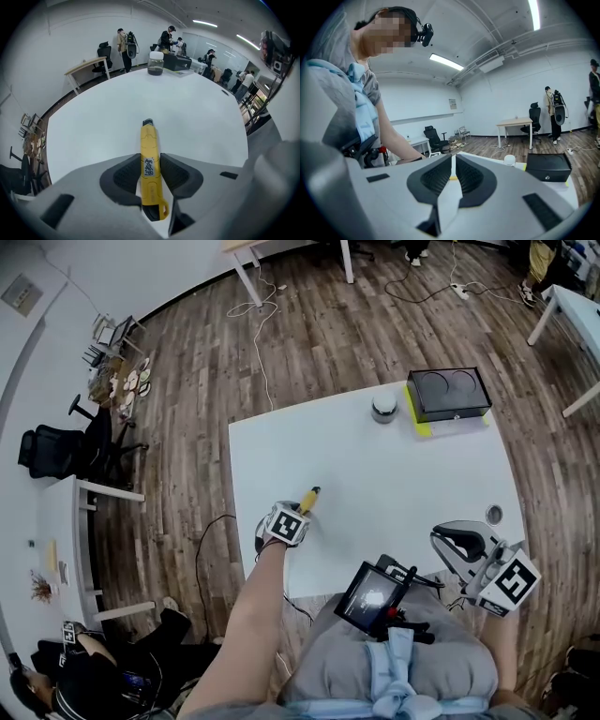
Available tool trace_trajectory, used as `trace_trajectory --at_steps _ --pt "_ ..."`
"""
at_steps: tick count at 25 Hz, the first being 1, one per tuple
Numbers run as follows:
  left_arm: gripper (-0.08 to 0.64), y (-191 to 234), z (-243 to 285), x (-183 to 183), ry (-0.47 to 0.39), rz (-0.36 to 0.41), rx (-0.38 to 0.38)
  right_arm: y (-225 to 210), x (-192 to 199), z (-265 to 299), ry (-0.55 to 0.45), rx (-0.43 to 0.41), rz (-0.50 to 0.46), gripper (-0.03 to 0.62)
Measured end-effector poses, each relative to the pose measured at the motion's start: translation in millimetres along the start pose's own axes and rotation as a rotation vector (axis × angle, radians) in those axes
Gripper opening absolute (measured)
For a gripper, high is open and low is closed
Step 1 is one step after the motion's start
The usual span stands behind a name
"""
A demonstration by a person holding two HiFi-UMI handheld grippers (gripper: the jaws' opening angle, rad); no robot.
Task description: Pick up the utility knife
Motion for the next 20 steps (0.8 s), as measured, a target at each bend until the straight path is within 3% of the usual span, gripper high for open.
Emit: trace_trajectory --at_steps 9,14,18,20 --pt "0.123 -5 7 -2 0.035 -0.032 -0.021 -1 -2 -3 0.001 0.010 -0.012 0.031" --pt "0.123 -3 8 -3 0.008 -0.084 -0.040 -1 -1 -5 0.005 0.017 -0.014 0.031" --pt "0.123 4 0 -7 -0.031 -0.105 -0.121 1 1 -9 -0.006 0.018 -0.019 0.031" --pt "0.123 -1 10 -4 -0.023 -0.120 -0.095 1 4 -12 -0.010 0.019 -0.023 0.031"
Point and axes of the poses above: the fingertips, and each gripper's own axes: z forward along the fingers, y to its left, x out of its underside, the point moved 5 cm from there along -z, backward along the fingers, and after that the axes turned 11 degrees about -z, right-handed, at the moved point
